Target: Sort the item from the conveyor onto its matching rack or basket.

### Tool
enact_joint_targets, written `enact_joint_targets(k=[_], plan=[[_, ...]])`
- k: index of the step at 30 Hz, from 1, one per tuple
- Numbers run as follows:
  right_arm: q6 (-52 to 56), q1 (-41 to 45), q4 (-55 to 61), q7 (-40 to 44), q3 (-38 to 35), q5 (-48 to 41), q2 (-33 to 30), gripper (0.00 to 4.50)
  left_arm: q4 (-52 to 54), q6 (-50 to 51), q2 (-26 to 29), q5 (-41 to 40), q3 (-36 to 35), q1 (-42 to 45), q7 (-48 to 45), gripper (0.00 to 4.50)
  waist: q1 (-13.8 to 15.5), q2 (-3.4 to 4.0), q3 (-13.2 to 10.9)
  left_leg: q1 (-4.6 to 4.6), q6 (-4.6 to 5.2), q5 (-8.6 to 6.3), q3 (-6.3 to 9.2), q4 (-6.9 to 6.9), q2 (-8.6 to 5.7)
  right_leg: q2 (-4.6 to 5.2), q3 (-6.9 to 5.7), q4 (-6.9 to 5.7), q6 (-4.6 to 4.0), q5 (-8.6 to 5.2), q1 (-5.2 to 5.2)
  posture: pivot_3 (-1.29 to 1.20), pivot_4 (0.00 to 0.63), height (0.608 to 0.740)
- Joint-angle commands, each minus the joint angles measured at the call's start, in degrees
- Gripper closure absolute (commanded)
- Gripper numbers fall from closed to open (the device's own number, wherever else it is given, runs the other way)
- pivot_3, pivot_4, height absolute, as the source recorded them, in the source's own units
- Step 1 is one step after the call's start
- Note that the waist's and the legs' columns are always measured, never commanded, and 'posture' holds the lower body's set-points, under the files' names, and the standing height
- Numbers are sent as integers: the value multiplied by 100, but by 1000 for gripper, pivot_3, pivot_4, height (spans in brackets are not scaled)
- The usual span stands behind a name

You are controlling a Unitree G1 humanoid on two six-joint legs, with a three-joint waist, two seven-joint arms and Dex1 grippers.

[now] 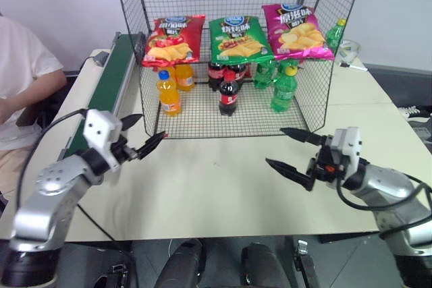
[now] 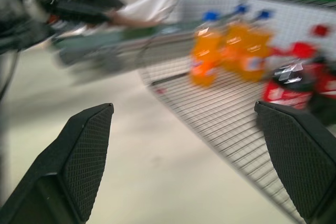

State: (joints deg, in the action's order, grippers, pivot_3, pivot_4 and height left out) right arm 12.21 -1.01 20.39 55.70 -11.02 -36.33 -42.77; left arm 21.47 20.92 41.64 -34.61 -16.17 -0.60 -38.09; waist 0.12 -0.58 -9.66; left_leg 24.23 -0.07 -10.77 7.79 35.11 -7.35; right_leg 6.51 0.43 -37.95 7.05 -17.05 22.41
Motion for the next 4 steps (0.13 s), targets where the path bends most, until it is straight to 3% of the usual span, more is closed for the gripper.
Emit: enact_joint_targets(k=[1, 4], plan=[[11, -103, -118, 362, -560, -175, -278, 0, -305, -197, 317, 29, -608, -156, -495, 466, 47, 0, 0, 0, 0, 0, -3, 0, 0, 3, 0, 1, -5, -2, 1, 0, 150, 740], [-70, -238, -326, 526, -798, -83, -356, 0, -889, -903, 493, 522, -772, -316, -879, 466, 70, 0, 0, 1, 0, 0, -4, -1, 0, 6, 0, 3, -6, -3, 2, 0, 150, 740]])
